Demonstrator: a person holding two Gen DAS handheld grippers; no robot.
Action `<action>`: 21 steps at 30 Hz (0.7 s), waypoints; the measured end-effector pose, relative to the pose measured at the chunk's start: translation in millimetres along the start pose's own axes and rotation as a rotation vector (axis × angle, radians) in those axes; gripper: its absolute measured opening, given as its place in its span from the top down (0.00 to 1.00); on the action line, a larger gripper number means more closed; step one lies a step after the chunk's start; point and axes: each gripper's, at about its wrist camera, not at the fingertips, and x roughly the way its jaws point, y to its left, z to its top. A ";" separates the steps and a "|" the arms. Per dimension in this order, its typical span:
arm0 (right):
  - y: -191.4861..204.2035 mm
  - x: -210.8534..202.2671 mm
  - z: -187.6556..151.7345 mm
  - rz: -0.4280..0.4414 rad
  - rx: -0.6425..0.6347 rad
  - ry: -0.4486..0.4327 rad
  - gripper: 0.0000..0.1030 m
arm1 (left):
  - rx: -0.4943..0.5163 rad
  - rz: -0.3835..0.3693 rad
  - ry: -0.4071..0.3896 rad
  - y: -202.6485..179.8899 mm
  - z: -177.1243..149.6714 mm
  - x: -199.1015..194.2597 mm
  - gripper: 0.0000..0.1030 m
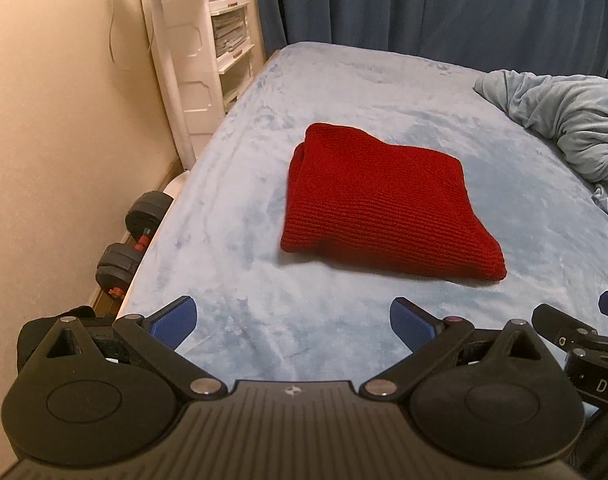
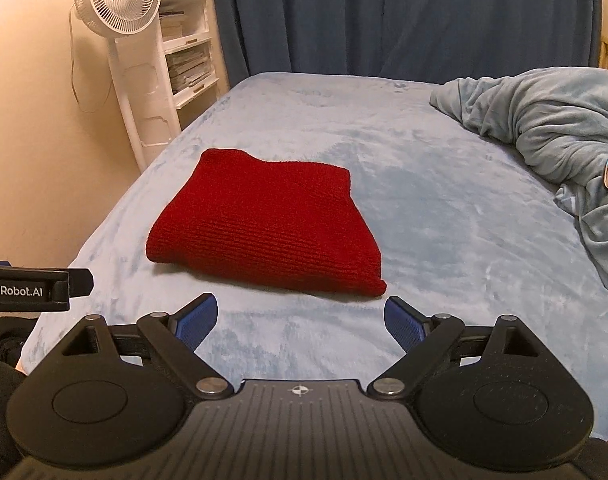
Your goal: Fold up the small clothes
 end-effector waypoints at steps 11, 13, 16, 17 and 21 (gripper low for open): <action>2.9 -0.6 0.6 0.001 -0.007 0.005 0.12 | 0.010 0.005 -0.001 -1.3 -0.7 -1.0 0.00; 1.7 0.3 0.9 0.000 -0.005 0.008 0.12 | 0.011 0.005 0.001 -1.1 -0.7 -0.9 0.00; 1.3 0.7 1.6 0.000 -0.005 0.008 0.12 | 0.009 0.012 0.005 -1.2 -0.8 -0.7 0.00; 1.3 0.7 1.6 0.000 -0.005 0.008 0.12 | 0.009 0.012 0.006 -1.0 -0.9 -0.9 0.00; 1.7 0.9 2.0 0.001 -0.006 0.007 0.12 | 0.012 0.014 0.003 -0.4 -1.3 -1.5 0.00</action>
